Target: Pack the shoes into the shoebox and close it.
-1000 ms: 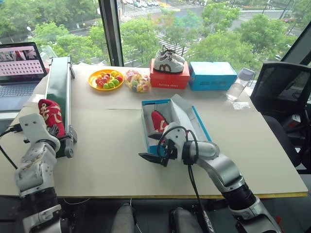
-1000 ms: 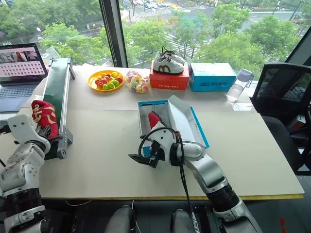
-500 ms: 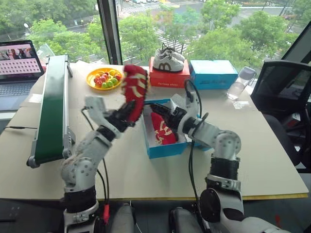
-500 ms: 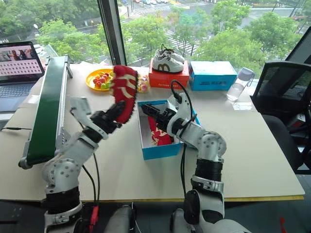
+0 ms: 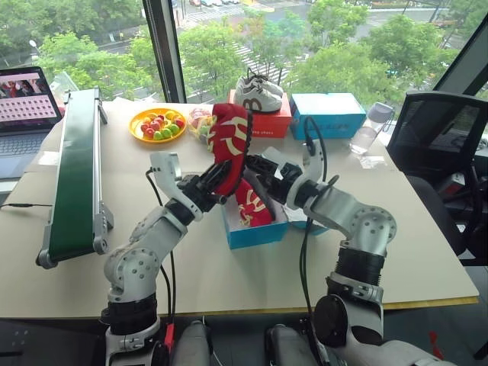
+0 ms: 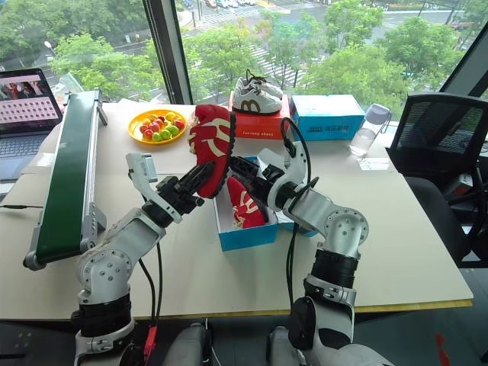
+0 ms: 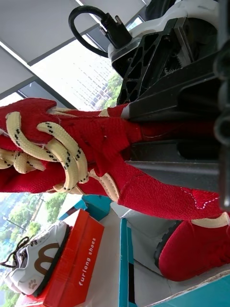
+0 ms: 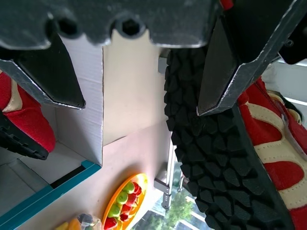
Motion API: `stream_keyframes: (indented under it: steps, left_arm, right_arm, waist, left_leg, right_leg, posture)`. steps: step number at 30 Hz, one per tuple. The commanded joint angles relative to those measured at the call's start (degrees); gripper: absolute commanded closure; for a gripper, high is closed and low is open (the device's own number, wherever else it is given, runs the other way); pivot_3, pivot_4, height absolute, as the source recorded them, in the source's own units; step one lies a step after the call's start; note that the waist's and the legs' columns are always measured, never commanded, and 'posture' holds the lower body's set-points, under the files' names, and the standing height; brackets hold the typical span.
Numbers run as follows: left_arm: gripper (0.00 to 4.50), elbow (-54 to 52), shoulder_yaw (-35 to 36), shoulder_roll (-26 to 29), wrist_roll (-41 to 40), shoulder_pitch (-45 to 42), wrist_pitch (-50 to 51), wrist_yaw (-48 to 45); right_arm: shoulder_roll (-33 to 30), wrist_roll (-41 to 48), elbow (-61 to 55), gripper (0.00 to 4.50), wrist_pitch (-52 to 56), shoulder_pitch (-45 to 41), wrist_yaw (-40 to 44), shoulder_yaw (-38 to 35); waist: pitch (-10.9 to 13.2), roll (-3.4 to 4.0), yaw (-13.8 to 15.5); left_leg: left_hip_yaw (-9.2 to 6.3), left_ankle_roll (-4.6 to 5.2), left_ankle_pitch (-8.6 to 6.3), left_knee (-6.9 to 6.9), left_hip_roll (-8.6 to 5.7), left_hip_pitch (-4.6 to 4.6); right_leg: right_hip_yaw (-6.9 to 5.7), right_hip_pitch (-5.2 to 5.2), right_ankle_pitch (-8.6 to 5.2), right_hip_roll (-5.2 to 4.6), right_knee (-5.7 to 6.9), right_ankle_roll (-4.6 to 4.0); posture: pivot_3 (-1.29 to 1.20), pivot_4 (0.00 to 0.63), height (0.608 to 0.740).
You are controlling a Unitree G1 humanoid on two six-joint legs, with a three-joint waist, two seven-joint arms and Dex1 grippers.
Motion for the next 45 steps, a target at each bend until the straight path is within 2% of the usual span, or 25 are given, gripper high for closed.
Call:
stream_keyframes:
  steps: [1, 10, 24, 29, 39, 45]
  left_arm:
    - [4.36, 1.93, -2.12, 2.21, 0.60, -0.45, 1.15, -2.05]
    - [4.36, 3.73, -0.54, 7.15, 1.90, 0.34, -0.42, -3.74]
    - [4.36, 6.56, 3.57, 10.69, 3.11, 0.66, -3.11, -2.88]
    - [4.36, 4.65, 0.95, 9.69, 2.99, -0.40, -2.08, -2.99]
    - [4.36, 1.75, -6.76, 3.82, 2.04, -2.02, -0.05, -2.87]
    - [4.36, 0.70, -7.67, 2.17, 1.36, -2.40, 1.12, -2.49]
  right_arm:
    - [0.59, 3.22, -2.97, 0.00, -2.64, -2.86, 1.46, 2.19]
    - [-0.54, 2.67, -2.03, 0.00, -3.75, -1.64, 1.84, 3.53]
    - [-2.17, 2.93, -1.49, 0.00, -4.48, -0.42, 2.64, 5.19]
    - [-2.67, 3.08, -1.22, 0.00, -4.50, -0.39, 3.07, 6.27]
    - [-2.14, 1.75, 0.41, 0.00, -6.77, -3.07, 3.42, 8.45]
    - [-2.98, -1.07, 2.76, 0.00, -9.01, -4.43, 5.38, 9.14]
  waist:
    - [0.00, 0.01, -0.02]
    - [0.03, 0.05, -0.10]
    - [0.06, 0.10, -0.13]
    - [0.07, 0.10, 0.13]
    - [0.07, 0.12, -0.06]
    - [0.08, 0.13, -0.03]
  left_leg:
    - [0.00, 0.00, 0.00, -0.01, 0.00, 0.00]
    - [0.00, 0.00, -0.01, -0.07, 0.01, -0.01]
    - [0.01, 0.00, -0.01, -0.16, 0.03, -0.04]
    - [0.00, 0.00, -0.01, -0.21, 0.03, -0.08]
    - [-0.01, 0.01, -0.01, -0.13, 0.04, -0.35]
    - [-0.01, 0.01, -0.01, -0.11, 0.03, -0.36]
  right_leg:
    - [0.00, -0.01, 0.00, 0.00, 0.01, 0.00]
    - [0.00, -0.03, -0.01, 0.00, -0.05, -0.02]
    - [-0.02, -0.08, -0.01, 0.00, -0.17, -0.03]
    - [-0.07, -0.02, 0.00, -0.01, -0.37, -0.02]
    - [-0.10, -0.13, 0.06, 0.00, -0.48, 0.05]
    - [-0.09, -0.13, 0.06, 0.00, -0.50, 0.06]
  posture:
    - [0.00, 0.150, 0.731]
    - [0.00, 0.150, 0.731]
    - [0.00, 0.150, 0.731]
    - [0.00, 0.150, 0.731]
    - [0.00, 0.150, 0.731]
    - [0.00, 0.150, 0.731]
